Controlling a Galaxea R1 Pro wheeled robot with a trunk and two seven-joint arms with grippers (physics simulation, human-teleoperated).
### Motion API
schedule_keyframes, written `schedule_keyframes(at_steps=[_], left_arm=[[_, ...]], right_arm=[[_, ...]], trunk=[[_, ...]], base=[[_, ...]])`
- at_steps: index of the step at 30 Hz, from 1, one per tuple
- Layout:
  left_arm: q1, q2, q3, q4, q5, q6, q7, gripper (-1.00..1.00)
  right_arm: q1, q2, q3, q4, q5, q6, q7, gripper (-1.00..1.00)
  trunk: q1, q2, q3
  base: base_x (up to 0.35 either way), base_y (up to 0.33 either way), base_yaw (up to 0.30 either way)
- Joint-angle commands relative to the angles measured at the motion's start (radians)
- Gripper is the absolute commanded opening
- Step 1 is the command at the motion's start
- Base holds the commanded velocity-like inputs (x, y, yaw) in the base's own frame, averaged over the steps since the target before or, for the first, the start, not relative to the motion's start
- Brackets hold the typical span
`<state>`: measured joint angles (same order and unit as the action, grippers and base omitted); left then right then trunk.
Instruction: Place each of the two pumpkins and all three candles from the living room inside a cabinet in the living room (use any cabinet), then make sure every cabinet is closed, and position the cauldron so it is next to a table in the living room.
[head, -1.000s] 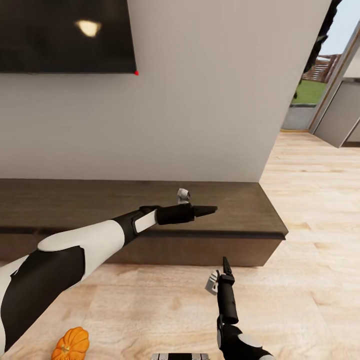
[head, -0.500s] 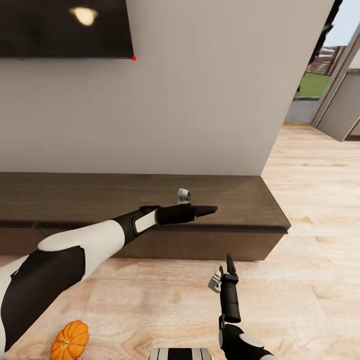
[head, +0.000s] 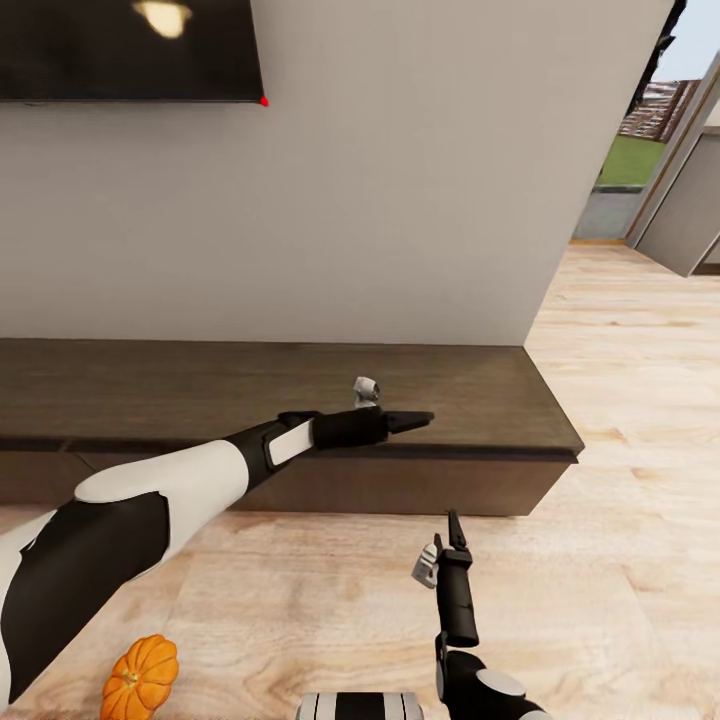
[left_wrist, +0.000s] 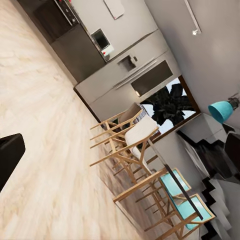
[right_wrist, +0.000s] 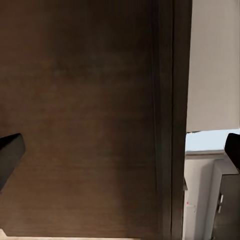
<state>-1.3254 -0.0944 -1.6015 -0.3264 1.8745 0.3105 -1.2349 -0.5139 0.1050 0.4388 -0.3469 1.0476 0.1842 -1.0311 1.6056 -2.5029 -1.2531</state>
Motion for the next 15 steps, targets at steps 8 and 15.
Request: schedule_keyframes(at_steps=[8, 15], left_arm=[[0.001, -0.005, 0.000, -0.001, -0.001, -0.008, -0.001, 1.00], [0.002, -0.005, 0.000, 0.000, 0.000, -0.008, 0.000, 1.00]], right_arm=[[0.000, -0.001, 0.057, 0.002, -0.002, -0.001, 0.018, 1.00], [0.000, 0.000, 0.055, 0.001, -0.009, -0.001, 0.017, 1.00]], trunk=[[0.000, 0.000, 0.000], [0.000, 0.000, 0.000]], base=[[0.126, 0.000, 0.000], [0.096, 0.000, 0.000]])
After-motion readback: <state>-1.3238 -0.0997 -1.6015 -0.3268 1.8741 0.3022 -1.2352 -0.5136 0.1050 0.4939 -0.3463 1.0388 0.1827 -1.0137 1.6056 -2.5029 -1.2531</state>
